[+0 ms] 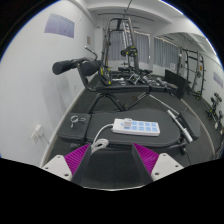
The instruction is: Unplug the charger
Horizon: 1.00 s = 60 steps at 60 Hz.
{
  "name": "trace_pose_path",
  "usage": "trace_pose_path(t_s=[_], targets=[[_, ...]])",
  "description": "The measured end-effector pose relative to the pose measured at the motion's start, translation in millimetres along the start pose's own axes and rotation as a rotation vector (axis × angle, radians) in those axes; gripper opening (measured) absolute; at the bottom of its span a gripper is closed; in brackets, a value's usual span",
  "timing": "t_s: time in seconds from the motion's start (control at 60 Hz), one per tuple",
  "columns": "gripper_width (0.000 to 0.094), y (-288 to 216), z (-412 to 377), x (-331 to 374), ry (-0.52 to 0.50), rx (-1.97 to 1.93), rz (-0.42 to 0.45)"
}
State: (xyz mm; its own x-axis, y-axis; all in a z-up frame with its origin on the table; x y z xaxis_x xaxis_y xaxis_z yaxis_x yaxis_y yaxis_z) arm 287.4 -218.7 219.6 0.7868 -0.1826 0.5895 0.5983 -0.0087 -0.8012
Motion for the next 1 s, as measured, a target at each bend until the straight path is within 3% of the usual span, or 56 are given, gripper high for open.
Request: trace_pose_path(t_s=[0.167,0.733,1.0], targets=[[0.0861,-0.2,27.2,-35.1,0.055,-0.017,0.067],[0.0857,8.7,51.5,-184.8,0.097,-0.024,0.235],[0.0856,8.9,38.2,-266.9,0.091,-0.051,0.240]])
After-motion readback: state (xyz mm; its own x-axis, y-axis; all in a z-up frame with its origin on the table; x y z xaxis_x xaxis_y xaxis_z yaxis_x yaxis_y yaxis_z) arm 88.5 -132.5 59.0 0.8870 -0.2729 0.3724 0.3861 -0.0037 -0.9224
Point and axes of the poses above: the point between the fingertips, and its own axes, seen from behind it with the camera up: z to the right, y down, x backward, against the way the camera looks, the point moved 3 cm from there along x, backward, against the way the camera looks, and after that the axes turned 11 degrees about y, right-handed, at the moved point
